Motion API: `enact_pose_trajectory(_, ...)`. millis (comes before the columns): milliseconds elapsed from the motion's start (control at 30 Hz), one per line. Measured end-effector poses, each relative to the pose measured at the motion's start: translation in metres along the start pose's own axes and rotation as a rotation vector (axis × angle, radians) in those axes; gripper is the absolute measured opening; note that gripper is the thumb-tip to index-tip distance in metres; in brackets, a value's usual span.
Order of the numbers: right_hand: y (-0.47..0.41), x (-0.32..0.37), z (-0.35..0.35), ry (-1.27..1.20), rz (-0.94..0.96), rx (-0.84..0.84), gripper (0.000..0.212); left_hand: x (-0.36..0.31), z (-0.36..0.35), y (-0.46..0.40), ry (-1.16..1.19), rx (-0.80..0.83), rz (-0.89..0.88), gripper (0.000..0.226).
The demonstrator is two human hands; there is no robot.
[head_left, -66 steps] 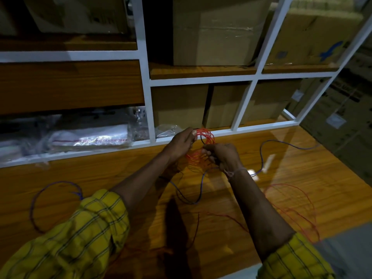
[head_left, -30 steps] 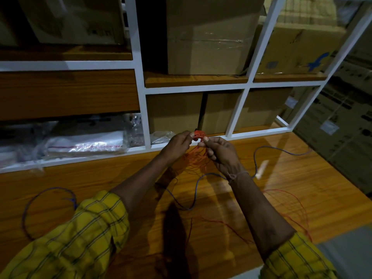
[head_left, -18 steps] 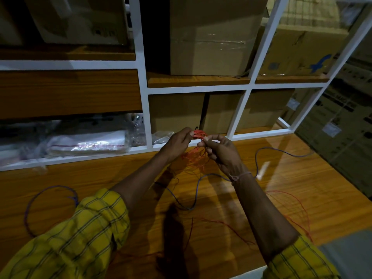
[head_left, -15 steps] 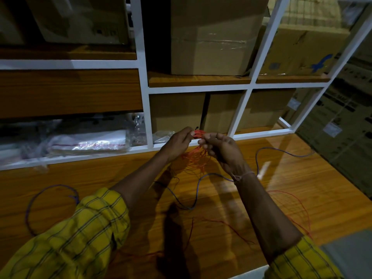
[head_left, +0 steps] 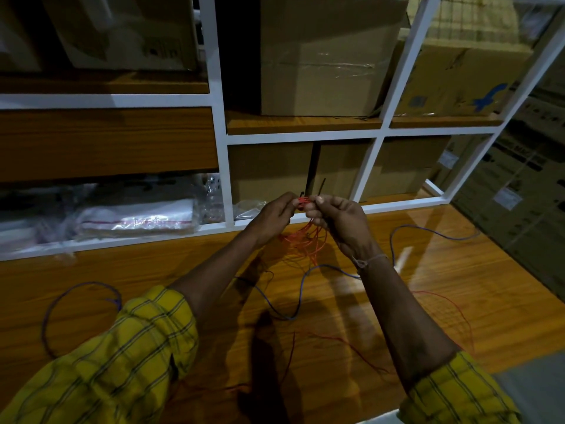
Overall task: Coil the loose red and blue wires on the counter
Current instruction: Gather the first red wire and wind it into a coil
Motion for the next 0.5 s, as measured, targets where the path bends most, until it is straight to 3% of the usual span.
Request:
enact_pose_trajectory(200, -0.0080, -0.0055, 0.0059, 0.288, -0.125, 0.024, 0.021, 0.0013, 0.0020, -0.0013, -0.042, -0.010, -0.013, 0.022)
enact_pose_trajectory(500, -0.0108, -0.0099, 0.0065, 0.244, -0.204, 0.000, 0.020, -0.0039, 0.0019, -0.0012, -0.082, -0.020, -0.042, 0.023)
Point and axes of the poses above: each hand's wrist, its own y-axis away from the middle knuckle, its own z-axis out of the back of the hand, x = y × z, the point moved 4 cm from there along -y, towards the middle knuckle, and after that the axes turned 3 degrees about -z, right-handed, at the moved point
